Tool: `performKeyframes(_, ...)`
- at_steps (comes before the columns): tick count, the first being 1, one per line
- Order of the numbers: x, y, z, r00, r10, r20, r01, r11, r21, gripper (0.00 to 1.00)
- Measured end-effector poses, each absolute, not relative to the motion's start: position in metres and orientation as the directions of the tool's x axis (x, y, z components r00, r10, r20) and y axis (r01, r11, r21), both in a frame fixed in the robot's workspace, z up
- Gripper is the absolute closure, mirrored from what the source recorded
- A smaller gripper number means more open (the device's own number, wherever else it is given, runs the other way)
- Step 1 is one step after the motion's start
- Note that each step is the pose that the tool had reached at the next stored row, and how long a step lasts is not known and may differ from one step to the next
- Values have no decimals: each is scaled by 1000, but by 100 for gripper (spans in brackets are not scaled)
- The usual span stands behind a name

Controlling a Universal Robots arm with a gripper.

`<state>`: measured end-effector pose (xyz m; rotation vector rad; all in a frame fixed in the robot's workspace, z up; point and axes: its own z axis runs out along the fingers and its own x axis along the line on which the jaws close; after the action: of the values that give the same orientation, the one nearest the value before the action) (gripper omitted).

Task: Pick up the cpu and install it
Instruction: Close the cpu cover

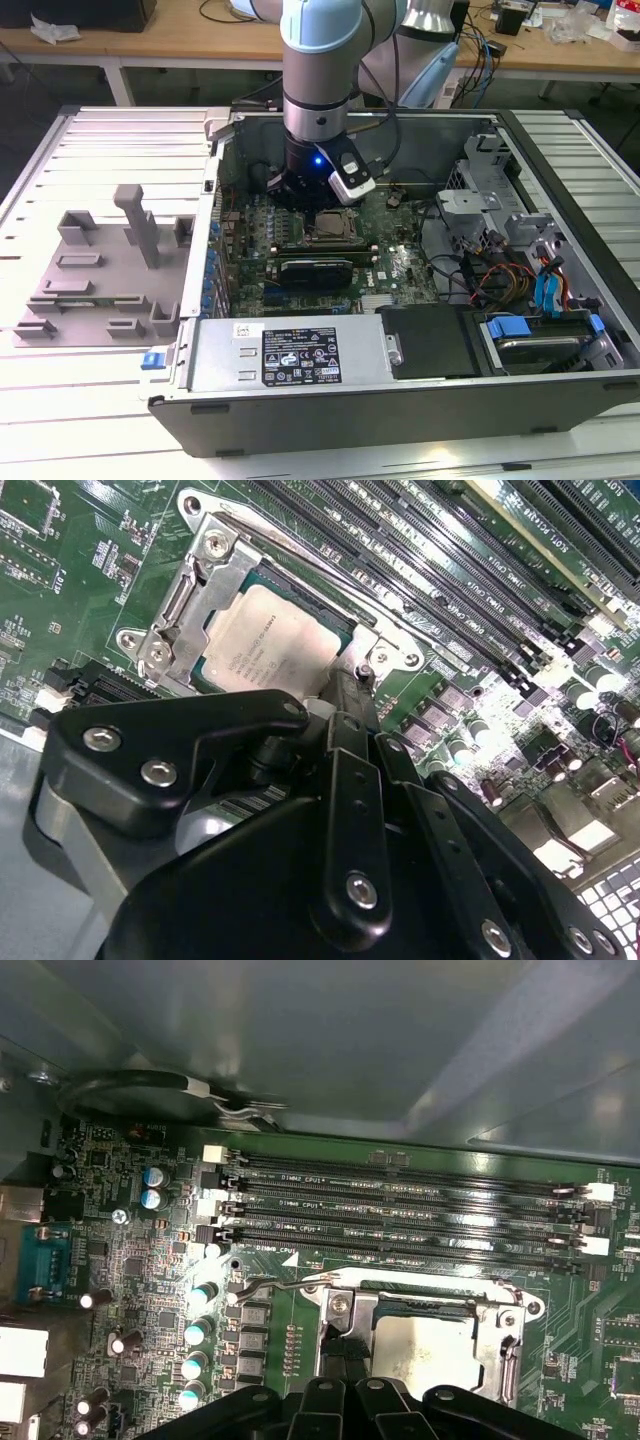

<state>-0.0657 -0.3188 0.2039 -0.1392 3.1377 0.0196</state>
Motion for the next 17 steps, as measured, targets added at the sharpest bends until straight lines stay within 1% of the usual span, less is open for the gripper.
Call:
performKeyframes(7,-66,-319,204,-996,-89,-1,-89,996,13,89)
performKeyframes(12,-66,-319,213,-996,-88,-1,-88,996,13,89)
performKeyframes(17,-66,-319,230,-996,-89,-1,-89,996,13,89)
